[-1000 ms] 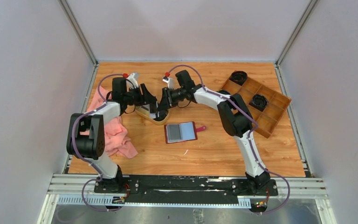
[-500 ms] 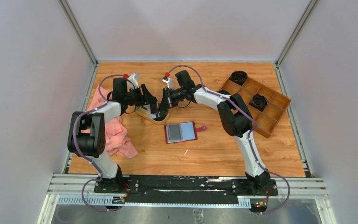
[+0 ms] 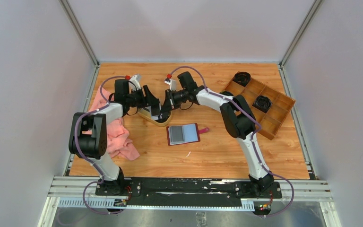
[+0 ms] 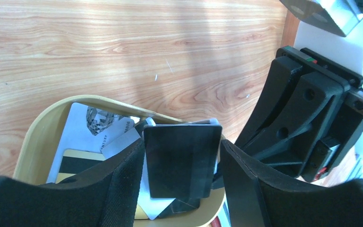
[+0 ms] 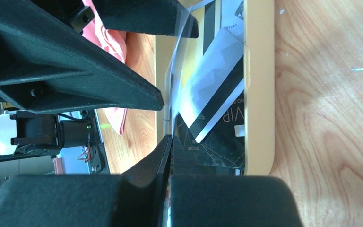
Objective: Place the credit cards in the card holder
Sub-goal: Pick up the credit card from the storage box.
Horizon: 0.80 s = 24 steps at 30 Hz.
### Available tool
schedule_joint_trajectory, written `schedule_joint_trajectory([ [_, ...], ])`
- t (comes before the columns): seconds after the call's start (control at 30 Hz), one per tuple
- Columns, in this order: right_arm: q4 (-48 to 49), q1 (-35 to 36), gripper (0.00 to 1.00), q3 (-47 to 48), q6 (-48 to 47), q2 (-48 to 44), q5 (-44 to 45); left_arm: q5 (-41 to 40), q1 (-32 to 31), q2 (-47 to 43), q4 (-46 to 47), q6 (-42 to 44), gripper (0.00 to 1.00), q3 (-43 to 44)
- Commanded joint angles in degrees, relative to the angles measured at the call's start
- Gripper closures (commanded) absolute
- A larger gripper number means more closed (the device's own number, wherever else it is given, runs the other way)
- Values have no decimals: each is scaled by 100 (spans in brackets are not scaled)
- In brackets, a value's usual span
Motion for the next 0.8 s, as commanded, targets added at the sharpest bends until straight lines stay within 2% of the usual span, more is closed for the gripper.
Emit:
schedule_joint_trajectory([
  [0.0,-220,51,100,15,-189,34,171,-6,63,45,76,-115,37,68],
  [0.33,-367,-2,100,-5,-419,-120,205,-182,153,-161,78,-119,33,38],
  [0.77,-720,-197,100,43,-1070,-539,275,-896,292,-1356,74,117,32,-242],
])
